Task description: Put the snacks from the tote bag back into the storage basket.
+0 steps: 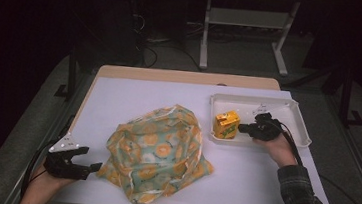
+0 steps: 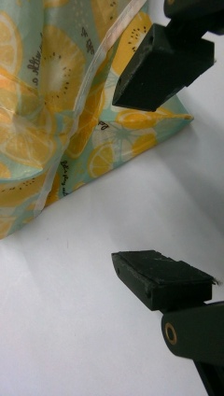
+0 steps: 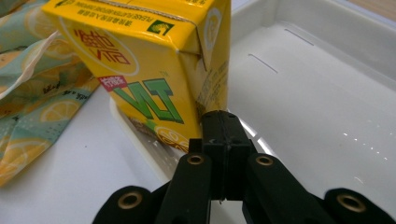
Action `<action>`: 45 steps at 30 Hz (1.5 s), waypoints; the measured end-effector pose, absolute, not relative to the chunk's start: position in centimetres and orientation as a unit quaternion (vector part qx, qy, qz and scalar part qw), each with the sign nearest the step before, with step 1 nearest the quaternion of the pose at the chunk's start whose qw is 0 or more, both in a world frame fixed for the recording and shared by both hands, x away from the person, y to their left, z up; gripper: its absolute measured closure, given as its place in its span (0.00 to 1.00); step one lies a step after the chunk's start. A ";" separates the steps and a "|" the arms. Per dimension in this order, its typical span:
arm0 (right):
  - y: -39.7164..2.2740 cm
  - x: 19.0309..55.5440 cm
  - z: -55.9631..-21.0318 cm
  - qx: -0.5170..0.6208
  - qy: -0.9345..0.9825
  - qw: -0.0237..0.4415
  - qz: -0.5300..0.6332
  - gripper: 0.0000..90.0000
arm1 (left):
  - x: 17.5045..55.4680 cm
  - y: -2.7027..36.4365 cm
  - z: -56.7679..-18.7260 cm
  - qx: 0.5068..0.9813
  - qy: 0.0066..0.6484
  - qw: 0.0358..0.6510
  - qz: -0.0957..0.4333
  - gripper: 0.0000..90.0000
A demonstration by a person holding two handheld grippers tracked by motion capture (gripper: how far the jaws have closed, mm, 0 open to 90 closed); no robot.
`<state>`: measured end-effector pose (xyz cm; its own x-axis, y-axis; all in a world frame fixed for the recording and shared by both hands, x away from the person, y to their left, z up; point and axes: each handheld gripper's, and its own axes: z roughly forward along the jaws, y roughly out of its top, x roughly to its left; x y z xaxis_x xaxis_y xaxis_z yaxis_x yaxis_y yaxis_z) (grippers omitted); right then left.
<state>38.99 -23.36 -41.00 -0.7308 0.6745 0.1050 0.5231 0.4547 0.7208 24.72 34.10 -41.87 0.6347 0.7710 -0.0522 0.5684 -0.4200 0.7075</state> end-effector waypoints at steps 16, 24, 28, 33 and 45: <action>-23.4 38.0 -40.7 0.342 0.858 0.081 0.375 1.00 | 25.0 34.0 -41.8 0.835 0.408 0.347 0.124 0.20; -23.4 37.6 -40.7 0.338 0.861 0.074 0.373 1.00 | 25.1 33.9 -42.0 0.841 0.401 0.342 0.125 0.20; -23.4 37.3 -40.5 0.334 0.864 0.083 0.367 1.00 | 25.1 33.9 -42.1 0.841 0.402 0.341 0.123 0.20; -23.5 36.8 -40.0 0.351 0.856 0.092 0.369 0.88 | 25.1 33.9 -42.2 0.839 0.404 0.344 0.120 0.21; -23.9 33.6 -39.3 0.380 0.846 0.112 0.358 0.49 | 25.1 33.8 -42.0 0.839 0.399 0.347 0.126 0.21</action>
